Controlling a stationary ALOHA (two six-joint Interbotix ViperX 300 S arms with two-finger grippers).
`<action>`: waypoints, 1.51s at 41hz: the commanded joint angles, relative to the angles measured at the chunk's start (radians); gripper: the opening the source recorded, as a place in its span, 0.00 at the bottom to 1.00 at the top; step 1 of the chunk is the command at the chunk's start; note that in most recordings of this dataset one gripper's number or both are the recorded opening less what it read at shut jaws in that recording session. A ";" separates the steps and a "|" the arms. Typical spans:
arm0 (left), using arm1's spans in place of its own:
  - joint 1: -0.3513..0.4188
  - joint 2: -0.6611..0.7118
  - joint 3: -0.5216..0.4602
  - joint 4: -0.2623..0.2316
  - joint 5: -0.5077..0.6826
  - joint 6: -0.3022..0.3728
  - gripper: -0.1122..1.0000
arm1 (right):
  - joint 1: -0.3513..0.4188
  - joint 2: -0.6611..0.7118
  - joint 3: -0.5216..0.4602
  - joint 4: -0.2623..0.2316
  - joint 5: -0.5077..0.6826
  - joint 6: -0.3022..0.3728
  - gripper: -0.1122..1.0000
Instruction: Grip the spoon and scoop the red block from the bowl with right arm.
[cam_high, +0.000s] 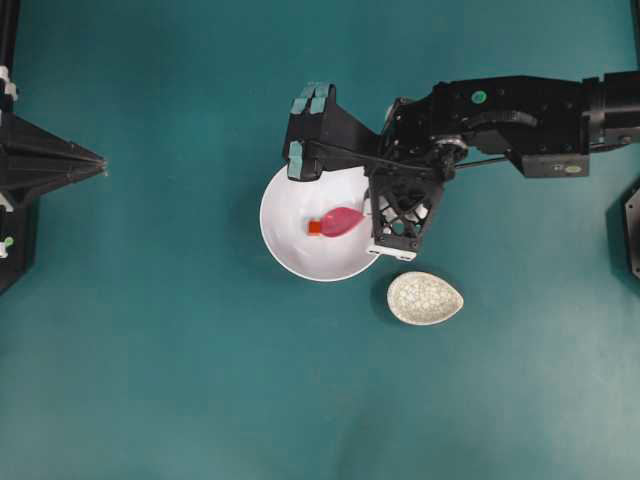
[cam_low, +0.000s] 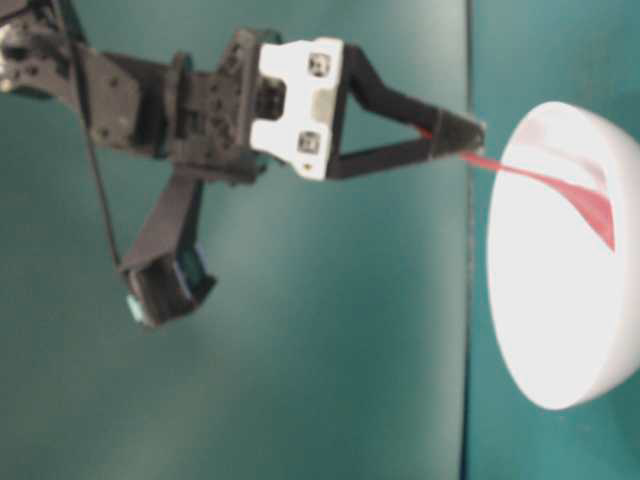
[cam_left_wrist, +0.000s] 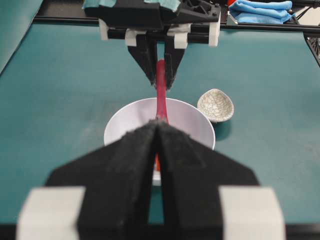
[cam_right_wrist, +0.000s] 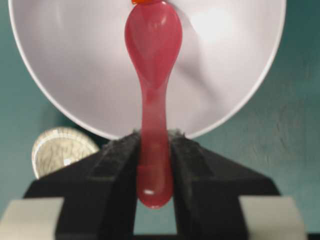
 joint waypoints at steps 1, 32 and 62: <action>0.000 0.009 -0.026 0.003 -0.009 0.002 0.10 | 0.006 -0.017 -0.020 -0.003 -0.040 0.000 0.31; 0.000 0.020 -0.023 0.005 -0.009 0.002 0.10 | 0.021 -0.017 -0.014 -0.023 -0.167 0.002 0.31; 0.000 0.018 -0.023 0.005 -0.009 -0.005 0.10 | 0.020 -0.081 0.054 -0.025 -0.253 0.017 0.31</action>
